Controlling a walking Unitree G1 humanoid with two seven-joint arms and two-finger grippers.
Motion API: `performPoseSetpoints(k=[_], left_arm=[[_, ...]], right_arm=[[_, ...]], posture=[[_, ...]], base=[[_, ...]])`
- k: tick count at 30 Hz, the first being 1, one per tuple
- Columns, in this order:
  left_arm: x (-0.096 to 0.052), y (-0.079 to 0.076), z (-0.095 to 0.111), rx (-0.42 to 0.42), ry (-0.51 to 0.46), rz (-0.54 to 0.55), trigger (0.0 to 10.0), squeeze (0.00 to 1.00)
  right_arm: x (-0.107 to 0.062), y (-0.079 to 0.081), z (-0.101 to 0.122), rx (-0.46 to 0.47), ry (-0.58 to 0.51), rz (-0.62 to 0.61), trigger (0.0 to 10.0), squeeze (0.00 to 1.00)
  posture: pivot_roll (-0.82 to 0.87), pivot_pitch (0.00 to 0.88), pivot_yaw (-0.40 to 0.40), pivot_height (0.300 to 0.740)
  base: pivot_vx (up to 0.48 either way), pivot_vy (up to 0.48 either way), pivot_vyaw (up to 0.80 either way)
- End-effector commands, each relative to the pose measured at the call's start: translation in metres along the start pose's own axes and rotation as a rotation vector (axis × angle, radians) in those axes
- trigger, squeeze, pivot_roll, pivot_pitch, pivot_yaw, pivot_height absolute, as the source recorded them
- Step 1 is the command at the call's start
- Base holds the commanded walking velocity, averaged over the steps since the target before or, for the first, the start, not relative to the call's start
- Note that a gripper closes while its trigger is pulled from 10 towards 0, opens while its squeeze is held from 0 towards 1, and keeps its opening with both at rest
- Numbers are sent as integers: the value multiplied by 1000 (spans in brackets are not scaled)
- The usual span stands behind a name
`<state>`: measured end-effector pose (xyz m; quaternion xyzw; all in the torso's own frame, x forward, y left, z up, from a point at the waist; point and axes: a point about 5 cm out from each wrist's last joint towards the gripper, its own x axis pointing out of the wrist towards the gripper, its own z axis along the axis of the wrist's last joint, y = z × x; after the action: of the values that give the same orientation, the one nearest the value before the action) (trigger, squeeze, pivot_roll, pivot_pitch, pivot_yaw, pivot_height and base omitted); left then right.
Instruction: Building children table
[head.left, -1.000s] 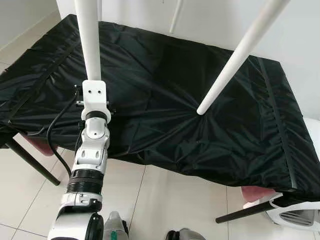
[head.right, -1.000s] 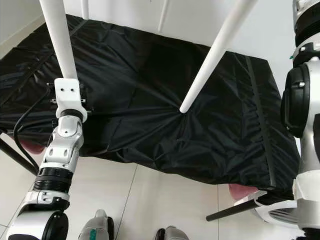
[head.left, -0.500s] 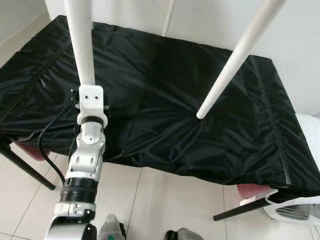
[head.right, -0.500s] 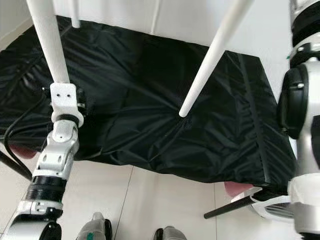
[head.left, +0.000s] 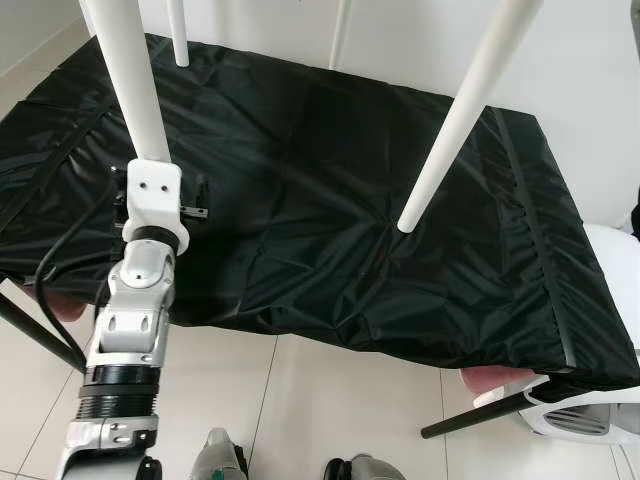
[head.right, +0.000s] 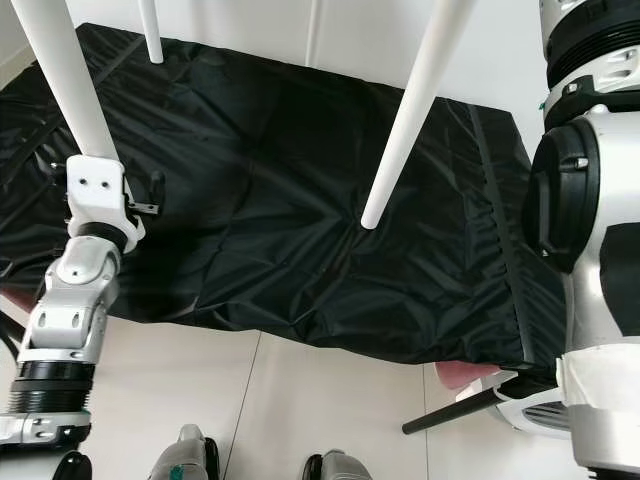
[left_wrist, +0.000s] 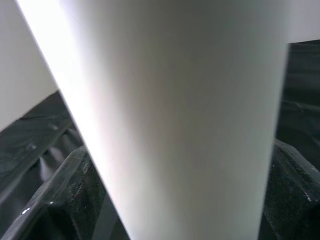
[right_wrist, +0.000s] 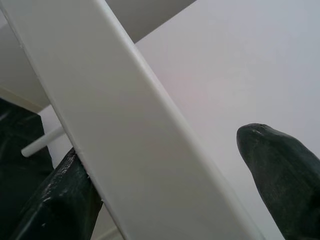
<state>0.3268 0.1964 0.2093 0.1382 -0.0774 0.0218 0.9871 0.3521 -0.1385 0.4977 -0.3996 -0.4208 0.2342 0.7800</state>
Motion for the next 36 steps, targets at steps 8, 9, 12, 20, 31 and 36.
performPoseSetpoints(k=[8,9,12,20,31,36], left_arm=[[-3,-7,2,53,26,-102,10000,0],[-3,-7,2,53,26,-102,10000,0],[-5,-15,1,34,40,-167,10000,0],[-15,-22,4,65,50,-255,10000,0],[-17,-19,8,70,33,-288,10000,0],[-17,-17,6,84,38,-283,10000,0]], right_arm=[[-6,-2,17,-20,-182,76,10000,1000],[-6,-2,17,-20,-182,76,10000,1000],[-8,5,19,-7,-217,184,10000,0],[-30,-14,27,184,-362,307,10000,0],[-79,-5,-9,498,-323,382,10000,0],[-100,19,-31,569,-225,449,10000,0]], posture=[[-13,0,-141,740],[-13,0,-141,740],[-14,0,-137,740],[-13,0,-113,740],[-20,0,-79,740],[-26,0,-70,740]], base=[[0,0,0],[0,0,0],[0,0,0],[0,0,0],[0,0,0],[0,0,0]])
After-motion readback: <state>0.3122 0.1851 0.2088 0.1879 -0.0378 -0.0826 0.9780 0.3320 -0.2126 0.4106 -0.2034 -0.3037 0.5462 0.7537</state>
